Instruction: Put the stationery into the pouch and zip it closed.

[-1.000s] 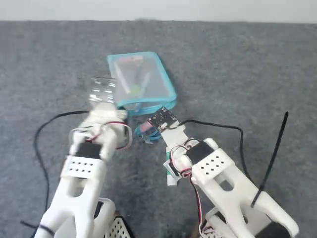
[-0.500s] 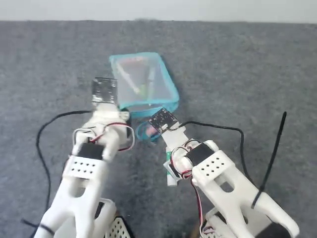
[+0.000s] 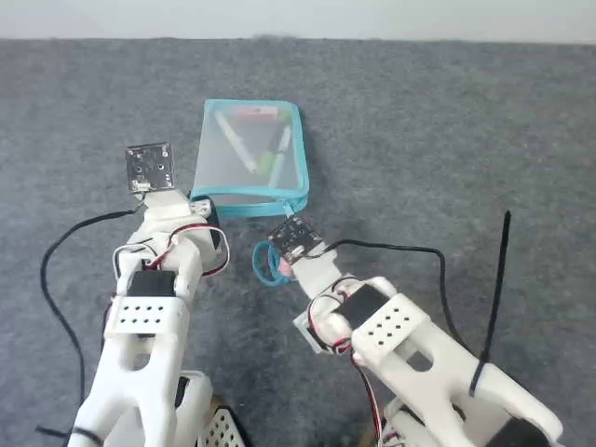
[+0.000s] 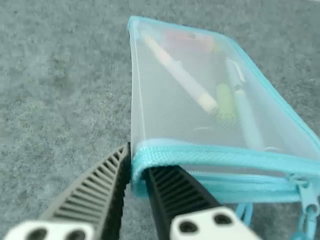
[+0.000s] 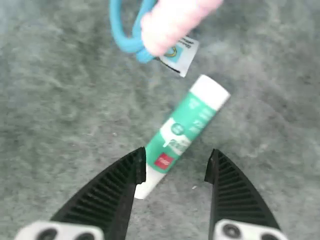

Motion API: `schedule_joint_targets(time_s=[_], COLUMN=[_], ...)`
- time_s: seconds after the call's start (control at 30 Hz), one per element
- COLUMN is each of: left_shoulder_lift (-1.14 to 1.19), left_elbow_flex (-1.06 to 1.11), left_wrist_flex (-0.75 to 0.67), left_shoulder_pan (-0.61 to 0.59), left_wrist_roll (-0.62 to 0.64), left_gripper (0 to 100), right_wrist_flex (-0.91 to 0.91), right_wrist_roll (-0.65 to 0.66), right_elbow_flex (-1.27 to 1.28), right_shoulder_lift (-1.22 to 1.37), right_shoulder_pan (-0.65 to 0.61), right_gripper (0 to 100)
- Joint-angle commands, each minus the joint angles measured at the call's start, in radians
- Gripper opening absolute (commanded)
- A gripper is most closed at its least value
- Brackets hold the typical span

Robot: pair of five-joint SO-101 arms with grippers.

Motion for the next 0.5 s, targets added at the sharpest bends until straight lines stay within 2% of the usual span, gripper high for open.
schedule_joint_targets(time_s=[0.0, 0.3, 0.47], left_shoulder_lift=[-0.014, -0.014, -0.014], left_elbow_flex=[-0.016, -0.016, -0.016], left_wrist_flex=[-0.037, -0.037, -0.037], left_shoulder_pan=[-0.008, -0.008, -0.009], left_wrist_roll=[0.021, 0.025, 0.025], left_gripper=[1, 1, 1], right_wrist_flex=[-0.018, -0.047, -0.101], right_wrist_roll=[-0.014, -0.014, -0.006], right_elbow_flex=[0.002, 0.063, 0.109], right_shoulder_lift=[-0.027, -0.027, -0.027], right_shoulder_pan=[-0.048, -0.050, -0.050], right_gripper=[19.8, 19.5, 11.1])
